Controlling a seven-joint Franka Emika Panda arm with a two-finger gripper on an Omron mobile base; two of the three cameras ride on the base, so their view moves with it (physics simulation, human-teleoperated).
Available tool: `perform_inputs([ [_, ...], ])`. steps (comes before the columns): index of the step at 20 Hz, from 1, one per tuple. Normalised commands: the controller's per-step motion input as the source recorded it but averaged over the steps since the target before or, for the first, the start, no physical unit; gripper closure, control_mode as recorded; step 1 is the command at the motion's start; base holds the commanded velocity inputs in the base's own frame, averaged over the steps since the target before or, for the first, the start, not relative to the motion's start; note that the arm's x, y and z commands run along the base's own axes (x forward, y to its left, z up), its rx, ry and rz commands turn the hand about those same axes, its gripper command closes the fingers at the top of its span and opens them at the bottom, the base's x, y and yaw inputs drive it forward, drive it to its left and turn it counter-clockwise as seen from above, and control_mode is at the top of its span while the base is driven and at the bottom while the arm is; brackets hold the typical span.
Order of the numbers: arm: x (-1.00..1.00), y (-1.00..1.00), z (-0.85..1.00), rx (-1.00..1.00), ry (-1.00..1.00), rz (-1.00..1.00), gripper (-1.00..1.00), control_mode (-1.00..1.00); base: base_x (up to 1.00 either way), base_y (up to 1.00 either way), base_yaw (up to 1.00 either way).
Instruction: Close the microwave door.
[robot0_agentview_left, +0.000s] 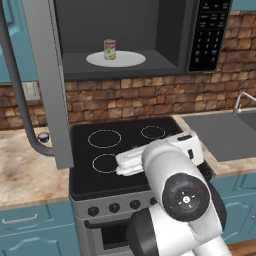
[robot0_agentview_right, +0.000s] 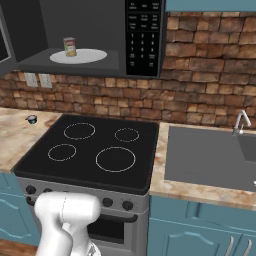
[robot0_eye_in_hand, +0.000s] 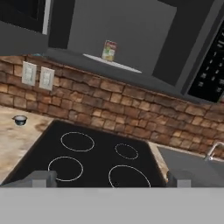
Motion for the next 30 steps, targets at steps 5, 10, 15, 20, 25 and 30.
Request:
perform_inputs([
  [5,-0.47,0.01,0.52,0.00,-0.32,0.06,-1.00,-1.00,0.00,0.00,0.00],
  [10,-0.68,0.56,0.55,-0.03,-0.48,0.14,-1.00,-1.00,0.00,0.00,0.00],
  [15,-0.65,0.70,0.55,-0.03,-0.50,0.15,-1.00,-1.00,0.00,0.00,0.00],
  [20,-0.65,0.73,0.33,-0.07,-0.48,0.07,-1.00,-1.00,0.00,0.00,0.00],
  [25,-0.07,0.73,-0.06,-0.11,-0.26,-0.06,-1.00,-1.00,0.00,0.00,0.00],
  [30,0.01,0.60,-0.24,-0.09,0.01,-0.19,-1.00,-1.00,0.00,0.00,0.00],
])
